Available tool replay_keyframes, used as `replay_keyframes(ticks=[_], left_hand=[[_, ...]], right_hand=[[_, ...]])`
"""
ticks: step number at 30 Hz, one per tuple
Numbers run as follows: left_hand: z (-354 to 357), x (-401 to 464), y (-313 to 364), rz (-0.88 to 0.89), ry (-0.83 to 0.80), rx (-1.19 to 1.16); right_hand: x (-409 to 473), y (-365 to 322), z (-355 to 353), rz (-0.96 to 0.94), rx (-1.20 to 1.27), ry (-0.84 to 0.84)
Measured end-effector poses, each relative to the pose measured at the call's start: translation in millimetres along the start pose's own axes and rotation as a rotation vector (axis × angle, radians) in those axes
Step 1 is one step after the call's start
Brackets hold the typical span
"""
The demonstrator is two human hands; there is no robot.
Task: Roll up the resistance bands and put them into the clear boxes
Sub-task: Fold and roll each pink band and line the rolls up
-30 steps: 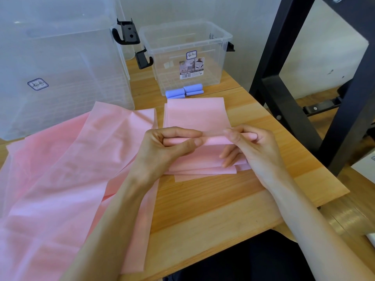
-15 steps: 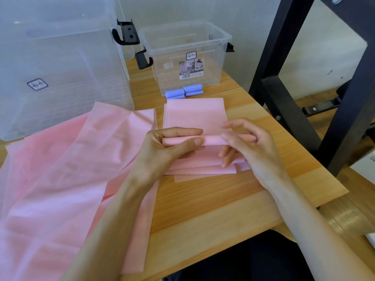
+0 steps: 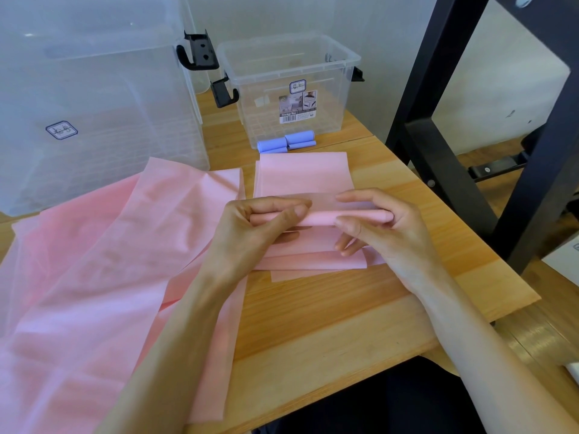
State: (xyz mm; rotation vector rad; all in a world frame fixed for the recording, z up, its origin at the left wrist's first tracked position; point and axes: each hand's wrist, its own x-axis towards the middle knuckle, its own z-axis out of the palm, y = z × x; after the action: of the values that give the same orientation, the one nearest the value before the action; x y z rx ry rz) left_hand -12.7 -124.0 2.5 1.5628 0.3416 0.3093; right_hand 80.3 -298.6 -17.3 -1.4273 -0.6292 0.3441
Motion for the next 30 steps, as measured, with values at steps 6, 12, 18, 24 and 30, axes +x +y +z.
replay_keyframes(ticks=[6,12,18,24,30], left_hand=[[-0.1,0.2,-0.2,0.042,-0.03,0.029],[-0.4,2.0,-1.5,0.036,0.008,-0.015],[-0.3,-0.4,0.4,0.044,-0.037,0.034],[-1.8,2.2,-2.9,0.036,0.025,-0.017],[-1.4,2.1,-2.4,0.041,0.01,-0.01]], right_hand=[[0.1,1.9,-0.7,0.02,-0.012,0.089],[0.6,0.5,0.6,-0.01,-0.012,0.022],[1.1,2.1,-1.0,0.031,0.003,0.102],[0.2,0.5,0.1,0.002,0.002,-0.011],[-0.6,-0.2,0.0,0.004,0.01,0.066]])
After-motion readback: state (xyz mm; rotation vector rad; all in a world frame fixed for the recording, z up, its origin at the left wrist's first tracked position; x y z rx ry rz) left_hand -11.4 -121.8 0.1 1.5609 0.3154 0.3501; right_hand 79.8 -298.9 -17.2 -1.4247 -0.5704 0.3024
